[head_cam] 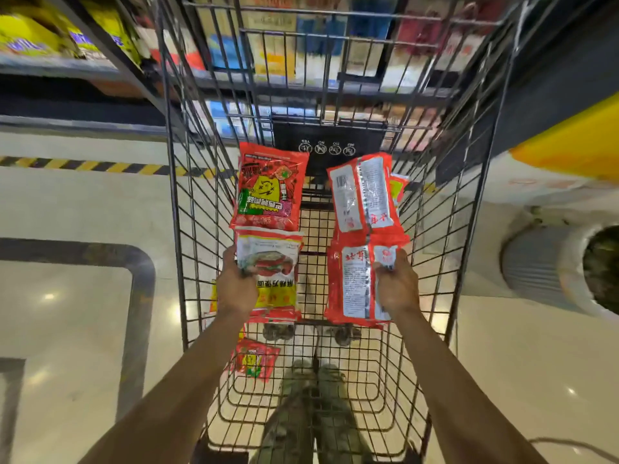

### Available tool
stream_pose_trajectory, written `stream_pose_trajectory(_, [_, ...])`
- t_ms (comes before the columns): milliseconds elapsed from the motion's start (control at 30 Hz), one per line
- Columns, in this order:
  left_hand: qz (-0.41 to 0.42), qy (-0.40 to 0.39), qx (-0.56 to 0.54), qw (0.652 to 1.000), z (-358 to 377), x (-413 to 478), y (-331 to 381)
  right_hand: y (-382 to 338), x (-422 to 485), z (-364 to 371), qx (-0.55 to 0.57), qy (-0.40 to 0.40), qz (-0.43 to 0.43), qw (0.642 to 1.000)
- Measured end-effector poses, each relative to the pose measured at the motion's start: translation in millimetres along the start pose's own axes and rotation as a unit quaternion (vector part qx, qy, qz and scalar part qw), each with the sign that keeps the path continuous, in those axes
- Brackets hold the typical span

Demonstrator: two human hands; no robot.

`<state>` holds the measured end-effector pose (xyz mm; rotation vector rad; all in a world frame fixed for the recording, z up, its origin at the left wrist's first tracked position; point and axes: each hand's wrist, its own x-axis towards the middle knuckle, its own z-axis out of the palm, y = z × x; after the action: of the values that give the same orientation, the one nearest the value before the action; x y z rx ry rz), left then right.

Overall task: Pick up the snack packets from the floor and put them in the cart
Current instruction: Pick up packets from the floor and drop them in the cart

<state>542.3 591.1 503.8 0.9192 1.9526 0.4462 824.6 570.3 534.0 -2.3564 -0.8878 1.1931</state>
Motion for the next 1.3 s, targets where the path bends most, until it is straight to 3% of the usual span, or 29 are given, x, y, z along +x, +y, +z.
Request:
stream_pose_trajectory(133, [0.034,0.028,0.059,0.997,6.6,-1.3,-1.3,11.7,0.6,12.1,-0.040,0.052,-0.052,0.997])
stream_pose_trajectory(400, [0.202,0.044,0.131,0.970,-28.7,-51.5,35.4,-26.0,-46.1,-25.9,-0.091,0.089,-0.205,0.970])
stream_pose_trajectory(533, [0.289,0.040,0.237,0.927,-83.9,-95.4,83.1,-75.8,-72.4,-75.0,-0.162,0.102,-0.298,0.935])
stream_pose_trajectory(700, [0.376,0.113,0.318,0.863,-166.0,-169.6,131.7,-142.4,-137.6,-132.8,-0.193,0.137,-0.410,0.881])
stream_pose_trajectory(900, [0.372,0.209,0.343,0.837,-255.0,-266.1,127.9,-187.1,-237.8,-159.2,-0.193,0.151,-0.461,0.853])
stream_pose_trajectory(1300, [0.321,0.351,0.379,0.794,-426.0,-425.1,52.6,-234.4,-472.9,-120.9,-0.226,0.171,-0.624,0.728])
